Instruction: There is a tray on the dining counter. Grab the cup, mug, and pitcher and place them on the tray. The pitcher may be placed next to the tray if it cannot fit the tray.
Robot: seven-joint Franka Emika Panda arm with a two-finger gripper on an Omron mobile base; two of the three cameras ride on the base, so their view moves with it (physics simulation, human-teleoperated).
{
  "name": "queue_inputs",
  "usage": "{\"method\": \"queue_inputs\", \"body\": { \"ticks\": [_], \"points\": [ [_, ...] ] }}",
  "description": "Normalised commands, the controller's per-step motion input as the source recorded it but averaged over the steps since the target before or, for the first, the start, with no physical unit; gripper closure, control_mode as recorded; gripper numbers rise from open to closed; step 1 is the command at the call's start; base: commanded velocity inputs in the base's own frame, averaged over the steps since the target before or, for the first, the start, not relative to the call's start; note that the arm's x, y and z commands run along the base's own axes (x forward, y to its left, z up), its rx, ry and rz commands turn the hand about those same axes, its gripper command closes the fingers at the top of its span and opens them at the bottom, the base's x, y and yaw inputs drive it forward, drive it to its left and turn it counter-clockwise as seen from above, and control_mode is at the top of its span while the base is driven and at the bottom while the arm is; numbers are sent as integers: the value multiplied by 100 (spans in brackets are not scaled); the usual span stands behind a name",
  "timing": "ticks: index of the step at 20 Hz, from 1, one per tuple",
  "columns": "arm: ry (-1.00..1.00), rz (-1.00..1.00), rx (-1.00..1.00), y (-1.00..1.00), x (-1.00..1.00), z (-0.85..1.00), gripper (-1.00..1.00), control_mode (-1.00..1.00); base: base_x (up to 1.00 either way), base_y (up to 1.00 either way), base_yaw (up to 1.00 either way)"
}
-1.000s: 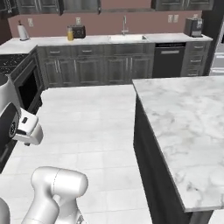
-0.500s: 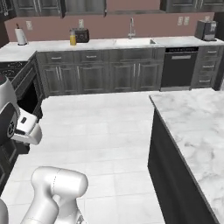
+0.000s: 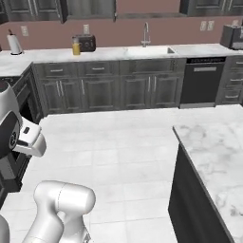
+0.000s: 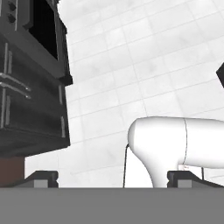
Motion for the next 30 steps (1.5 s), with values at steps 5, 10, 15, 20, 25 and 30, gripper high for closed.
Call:
{"method": "queue_inputs", "body": {
  "ticks": [5,10,15,20,25,30],
  "points": [
    [0,0,0,0,0,0,-100,100,100,0,2],
    [0,0,0,0,0,0,-100,100,100,-1,5],
    [0,0,0,0,0,0,-100,100,100,-6,8],
    [0,0,0,0,0,0,-100,100,100,-16,12],
    [0,0,0,0,0,0,-100,100,100,-19,14],
    [0,0,0,0,0,0,-100,100,100,-11,12]
  ]
}}
